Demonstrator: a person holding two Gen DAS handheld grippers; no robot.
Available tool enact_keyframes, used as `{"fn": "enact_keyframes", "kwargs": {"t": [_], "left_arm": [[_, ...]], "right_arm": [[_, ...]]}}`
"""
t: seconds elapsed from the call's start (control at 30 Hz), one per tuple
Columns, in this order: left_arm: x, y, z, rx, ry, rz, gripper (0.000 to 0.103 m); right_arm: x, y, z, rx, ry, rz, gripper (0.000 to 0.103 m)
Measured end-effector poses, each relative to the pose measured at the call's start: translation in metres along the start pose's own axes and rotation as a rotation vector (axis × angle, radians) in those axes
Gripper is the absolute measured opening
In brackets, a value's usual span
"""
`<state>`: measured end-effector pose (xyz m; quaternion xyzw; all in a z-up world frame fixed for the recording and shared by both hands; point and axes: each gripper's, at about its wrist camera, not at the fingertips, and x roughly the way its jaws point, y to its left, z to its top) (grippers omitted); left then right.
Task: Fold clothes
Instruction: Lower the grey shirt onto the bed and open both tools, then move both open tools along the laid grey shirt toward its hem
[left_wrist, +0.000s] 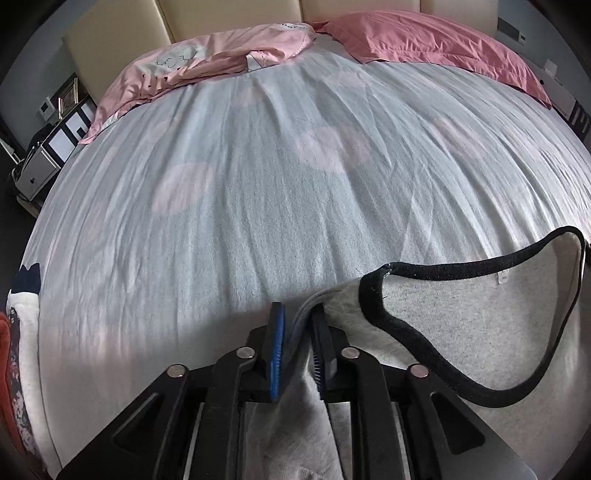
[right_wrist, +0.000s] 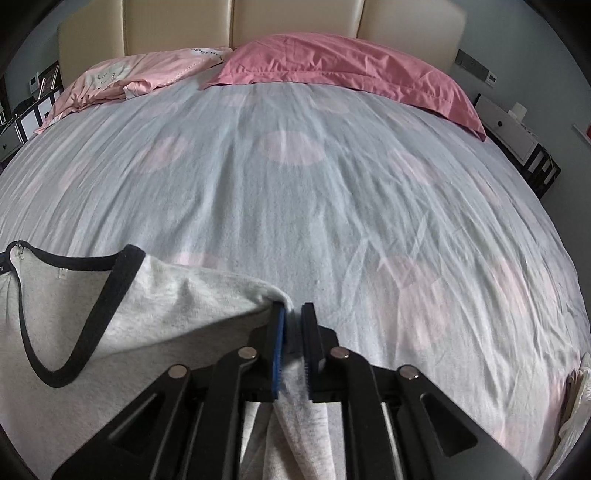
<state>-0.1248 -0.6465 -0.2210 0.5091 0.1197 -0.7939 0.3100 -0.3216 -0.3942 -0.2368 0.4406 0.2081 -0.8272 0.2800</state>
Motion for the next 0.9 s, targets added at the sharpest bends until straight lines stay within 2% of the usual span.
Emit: {"fn": "enact_keyframes", "kwargs": {"t": [0.1,0.23,0.37,0.47,0.6,0.77,0.9], "left_arm": [[-0.026,0.008,-0.002,-0.019,-0.033,-0.031,0.037],[-0.068,0.026,-0.017,-0.049,-0.047,-0.050,0.037],[-0.111,0.041,-0.054,-0.062,-0.028,-0.028,0.037],[-0.141,0.048,-0.093,-0.058,-0.025,0.001,0.037],[-0.167,0.054,-0.152,-0.114,-0.008,-0.004,0.037],[-0.188,0.065,-0.217,-0.227,0.008,-0.023,0.037],[-0.192,0.075,-0.242,-0.294,0.026,-0.029,0.037]], "right_arm": [[-0.013,-0.016,0.003,0.081,0.033,0.071,0.036],[-0.042,-0.042,0.001,0.195,0.071,0.146,0.039],[-0.086,-0.060,-0.031,0.247,0.086,0.202,0.039],[-0.118,-0.067,-0.076,0.261,0.115,0.220,0.039],[-0.156,-0.076,-0.147,0.264,0.152,0.205,0.039],[-0.187,-0.104,-0.223,0.429,0.175,0.251,0.039],[-0.196,-0.124,-0.265,0.549,0.230,0.266,0.039]]}}
